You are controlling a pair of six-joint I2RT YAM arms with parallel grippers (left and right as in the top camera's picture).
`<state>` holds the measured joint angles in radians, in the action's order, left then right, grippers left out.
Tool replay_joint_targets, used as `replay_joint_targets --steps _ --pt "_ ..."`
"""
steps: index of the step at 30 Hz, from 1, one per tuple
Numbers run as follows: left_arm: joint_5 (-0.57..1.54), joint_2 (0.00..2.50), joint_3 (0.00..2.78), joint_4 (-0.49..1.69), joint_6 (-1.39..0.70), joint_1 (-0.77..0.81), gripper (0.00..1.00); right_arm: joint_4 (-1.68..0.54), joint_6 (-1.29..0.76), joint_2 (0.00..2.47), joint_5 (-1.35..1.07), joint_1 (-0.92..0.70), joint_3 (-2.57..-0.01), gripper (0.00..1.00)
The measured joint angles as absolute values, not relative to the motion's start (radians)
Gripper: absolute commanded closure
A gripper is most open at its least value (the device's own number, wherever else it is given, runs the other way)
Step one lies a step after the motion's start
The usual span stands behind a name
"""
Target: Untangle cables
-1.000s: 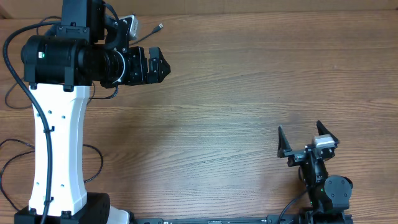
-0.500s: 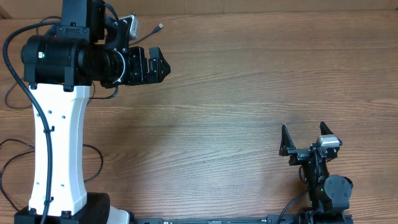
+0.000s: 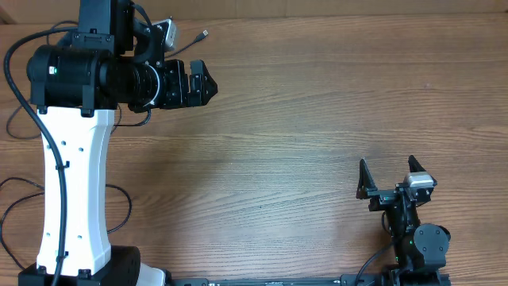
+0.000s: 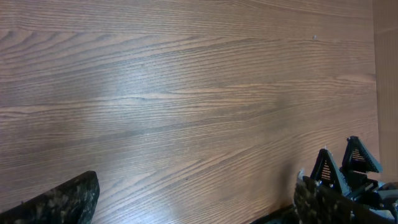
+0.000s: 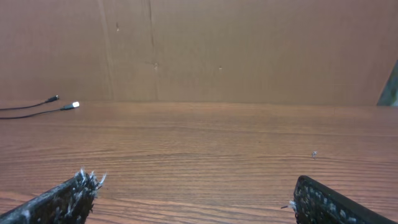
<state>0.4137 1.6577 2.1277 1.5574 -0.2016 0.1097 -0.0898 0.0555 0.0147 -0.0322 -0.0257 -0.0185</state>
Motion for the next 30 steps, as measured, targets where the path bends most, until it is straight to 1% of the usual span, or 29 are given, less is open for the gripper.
replay_joint_targets --steps 9,14,20,22,25,30 --pt "0.412 1.658 2.128 1.558 -0.201 0.11 0.0 -0.09 0.056 0.015 -0.032 -0.026 -0.019 0.0" --pt "0.339 1.658 2.128 1.628 -0.185 0.11 0.0 -0.09 0.056 0.015 -0.033 -0.026 -0.019 0.0" --pt "0.283 1.651 2.107 1.645 -0.182 0.11 0.0 -0.09 0.055 0.015 -0.033 -0.026 -0.019 0.0" --pt "0.277 1.62 2.039 1.618 -0.183 0.11 0.0 -0.091 0.056 0.015 -0.033 -0.026 -0.019 0.0" --pt "0.264 1.483 1.819 1.516 -0.184 0.112 0.0 -0.091 0.055 0.014 -0.033 -0.026 -0.019 0.0" --pt "0.216 1.134 1.411 1.354 -0.184 0.112 0.0 -0.09 0.055 0.013 -0.029 -0.026 -0.019 0.0"
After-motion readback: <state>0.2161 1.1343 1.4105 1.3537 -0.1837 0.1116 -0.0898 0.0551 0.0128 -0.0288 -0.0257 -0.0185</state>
